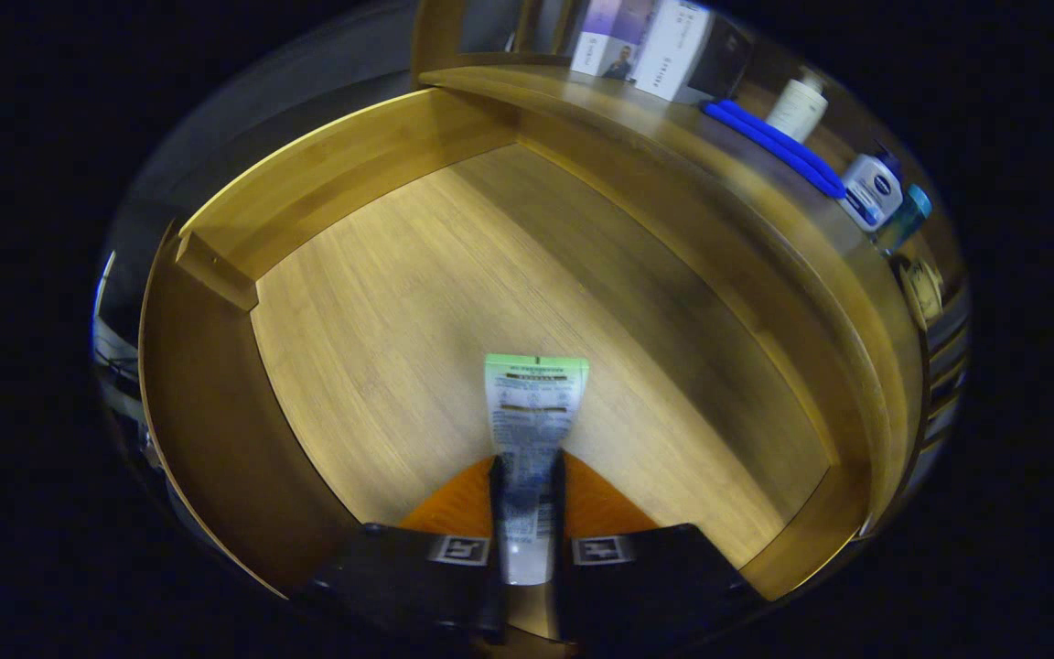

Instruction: Pull open the drawer, take out the items inside it, and place them on the countertop above the cabinet.

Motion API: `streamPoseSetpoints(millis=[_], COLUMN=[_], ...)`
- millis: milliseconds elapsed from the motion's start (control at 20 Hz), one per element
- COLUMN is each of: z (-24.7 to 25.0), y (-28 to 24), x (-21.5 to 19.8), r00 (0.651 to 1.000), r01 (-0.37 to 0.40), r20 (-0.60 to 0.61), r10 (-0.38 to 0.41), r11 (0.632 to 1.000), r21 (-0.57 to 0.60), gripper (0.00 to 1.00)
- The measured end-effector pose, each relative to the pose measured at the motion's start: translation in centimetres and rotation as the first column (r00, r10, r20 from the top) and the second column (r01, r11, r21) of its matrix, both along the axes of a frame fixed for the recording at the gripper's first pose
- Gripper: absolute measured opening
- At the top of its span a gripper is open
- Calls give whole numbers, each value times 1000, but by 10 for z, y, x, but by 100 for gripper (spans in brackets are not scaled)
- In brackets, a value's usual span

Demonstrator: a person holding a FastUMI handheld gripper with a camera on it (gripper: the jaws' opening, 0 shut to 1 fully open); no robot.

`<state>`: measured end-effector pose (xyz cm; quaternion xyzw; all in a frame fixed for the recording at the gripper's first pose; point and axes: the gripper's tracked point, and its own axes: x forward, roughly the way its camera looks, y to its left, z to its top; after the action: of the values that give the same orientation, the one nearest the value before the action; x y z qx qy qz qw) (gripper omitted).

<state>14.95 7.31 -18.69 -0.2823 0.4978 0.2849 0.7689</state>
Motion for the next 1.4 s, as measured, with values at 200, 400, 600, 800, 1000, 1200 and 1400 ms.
streamPoseSetpoints(millis=[200, 400, 600, 800, 1000, 1200, 1400], z=[3, 20, 56, 103, 140, 152, 152], y=[0, 6, 17, 28, 25, 22, 18], x=[-4, 2, -1, 8, 40, 80, 116], r00=[999, 995, 984, 973, 959, 944, 903], r01=[-33, -40, -78, -56, 36, 183, 342], r20=[15, 96, 166, 230, 258, 182, 77], r10=[33, 38, 65, 10, -115, -275, -424], r11=[999, 999, 994, 980, 956, 897, 815], r21=[-7, 24, 77, 192, 293, 403, 468], gripper=[18, 18, 18, 17, 18, 17, 19])
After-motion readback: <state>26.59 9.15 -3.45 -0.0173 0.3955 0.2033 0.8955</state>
